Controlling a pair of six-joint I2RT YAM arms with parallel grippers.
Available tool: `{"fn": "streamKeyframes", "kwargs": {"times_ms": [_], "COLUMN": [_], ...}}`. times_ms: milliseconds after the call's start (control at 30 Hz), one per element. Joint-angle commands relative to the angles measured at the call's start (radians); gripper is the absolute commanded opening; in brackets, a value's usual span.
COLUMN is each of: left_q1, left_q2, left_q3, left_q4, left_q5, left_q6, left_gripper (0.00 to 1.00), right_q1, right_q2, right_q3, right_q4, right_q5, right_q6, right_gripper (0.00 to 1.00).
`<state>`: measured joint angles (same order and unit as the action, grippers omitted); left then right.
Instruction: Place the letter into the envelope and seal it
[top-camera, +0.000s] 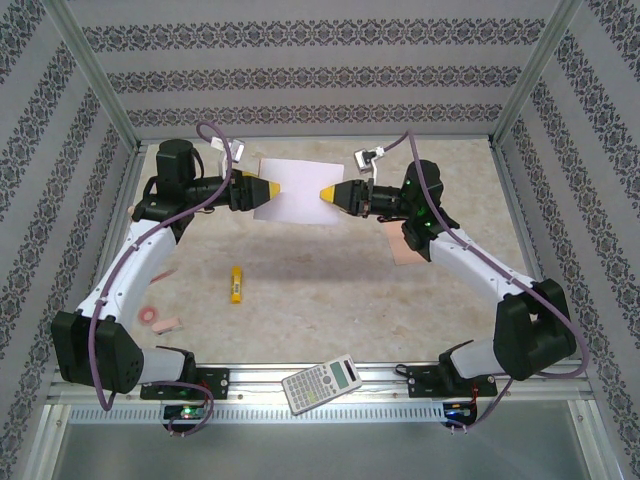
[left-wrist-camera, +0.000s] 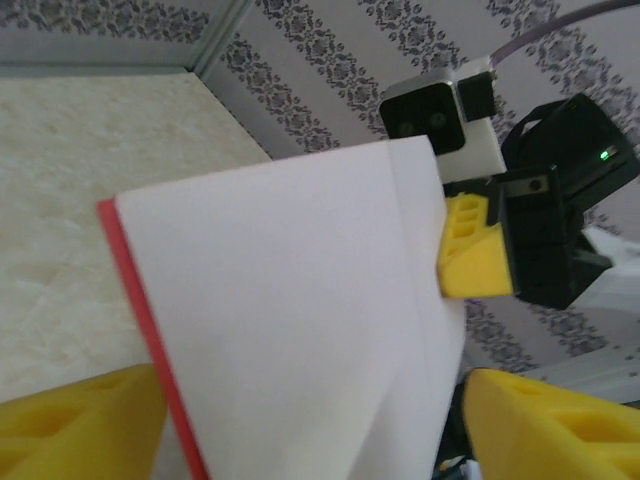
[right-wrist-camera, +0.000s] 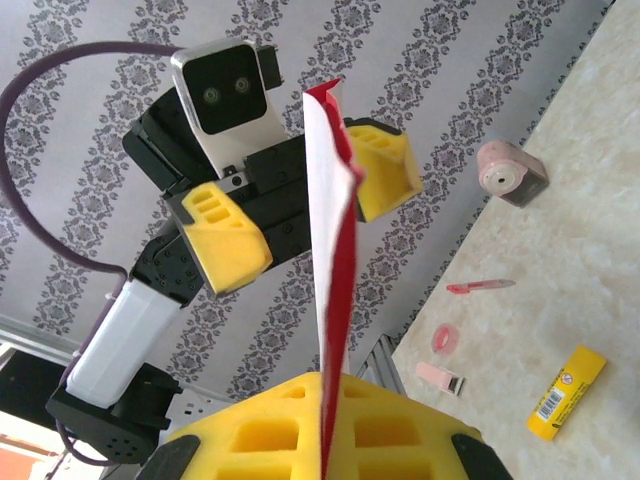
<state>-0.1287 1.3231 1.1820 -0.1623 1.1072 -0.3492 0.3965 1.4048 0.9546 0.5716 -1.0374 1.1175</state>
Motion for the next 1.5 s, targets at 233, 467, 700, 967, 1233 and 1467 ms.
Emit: {"fn": "streamKeyframes", "kwargs": {"times_ms": [233,467,700,967,1233,1467], "left_q1": [0.010,0.010,0.016,0.033,0.035,0.035], "left_q2": [-0.015,-0.015,-0.023,-0.014,-0.005,0.011], "left_q3": [-0.006,-0.005,-0.052,-0.108,-0.106,-0.108], "left_q4": [0.077,0.088,0.242,0.492,0.492,0.510], "left_q5": [0.066,0.065,0.034,0.043,0.054,0.079], "left_q6": [-0.027,-0.034,-0.143,-0.330,-0.341,-0.362], "left_gripper": [0.42,0.19,0.00,0.00,0.00,0.00], "right_q1": [0.013,0.009,-0.023,-0.053,-0.053,-0.051], "right_q2": [0.017,0.008,-0.024,-0.034,-0.011,0.005], "right_q3": [0.006,0.005,-0.016,-0.053,-0.050,-0.038], "right_q4": [0.011,0.006,0.045,0.109,0.146,0.169], "right_q5": [-0.017,-0.013,-0.016,-0.027,-0.045,-0.062], "right_q6": [-0.052,-0.062,-0.042,-0.001,0.007,-0.001], "right_gripper": [0.00,0.09,0.60,0.61,0.44,0.36]}}
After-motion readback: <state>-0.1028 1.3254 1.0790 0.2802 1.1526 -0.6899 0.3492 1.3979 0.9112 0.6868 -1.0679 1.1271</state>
